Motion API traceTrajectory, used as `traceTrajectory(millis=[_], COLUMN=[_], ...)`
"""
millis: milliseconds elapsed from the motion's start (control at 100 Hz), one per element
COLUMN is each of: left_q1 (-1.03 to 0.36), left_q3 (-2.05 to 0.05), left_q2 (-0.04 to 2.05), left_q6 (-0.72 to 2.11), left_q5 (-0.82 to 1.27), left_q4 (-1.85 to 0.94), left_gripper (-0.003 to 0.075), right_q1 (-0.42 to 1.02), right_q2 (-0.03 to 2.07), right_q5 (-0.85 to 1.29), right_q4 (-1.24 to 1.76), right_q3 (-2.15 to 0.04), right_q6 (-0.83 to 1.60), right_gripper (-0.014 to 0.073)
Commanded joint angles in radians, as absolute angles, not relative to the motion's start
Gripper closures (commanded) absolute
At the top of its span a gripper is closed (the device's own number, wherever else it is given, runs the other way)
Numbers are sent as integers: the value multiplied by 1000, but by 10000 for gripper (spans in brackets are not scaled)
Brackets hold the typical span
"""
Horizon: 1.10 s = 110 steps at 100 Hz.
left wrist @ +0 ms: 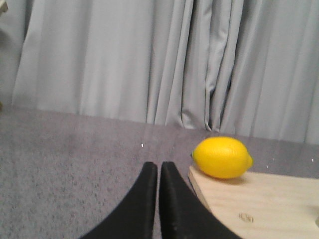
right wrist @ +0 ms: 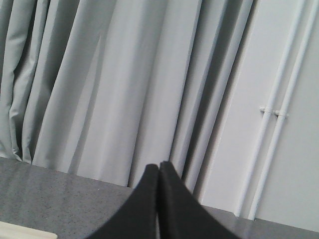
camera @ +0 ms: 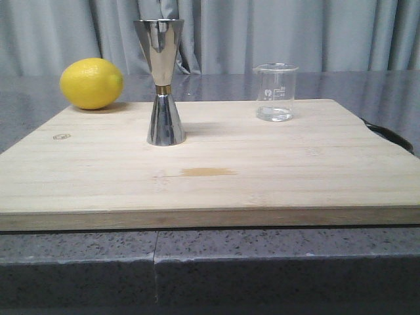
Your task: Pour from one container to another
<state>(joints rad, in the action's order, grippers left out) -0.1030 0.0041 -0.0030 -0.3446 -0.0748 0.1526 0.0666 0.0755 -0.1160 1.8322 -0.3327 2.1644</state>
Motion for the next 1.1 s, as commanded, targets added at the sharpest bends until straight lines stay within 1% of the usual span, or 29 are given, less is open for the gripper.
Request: traceTrajectory(millis=[0, 90, 240, 500, 1090], left_q1=[-129, -129, -129, -129, -129], left_q3=[41, 41, 41, 41, 41], left_q2=[-32, -32, -32, -32, -32], left_q6=[-270, -167, -69, -68, -68], left_q5=[-57, -21, -27, -26, -26], left_q4=[74, 34, 15, -57, -57], left_gripper=[739, 739, 739, 739, 739], right_q1=[64, 64, 64, 64, 64], right_q2=[87, 87, 87, 87, 87], right_q5=[-94, -94, -94, -94, -96], right_q4=[1828, 1828, 1828, 1828, 1828], right_q3=[-358, -358, -358, -358, -358], right_q6=[2164, 2164, 2164, 2164, 2164], right_gripper=[666, 666, 666, 666, 666])
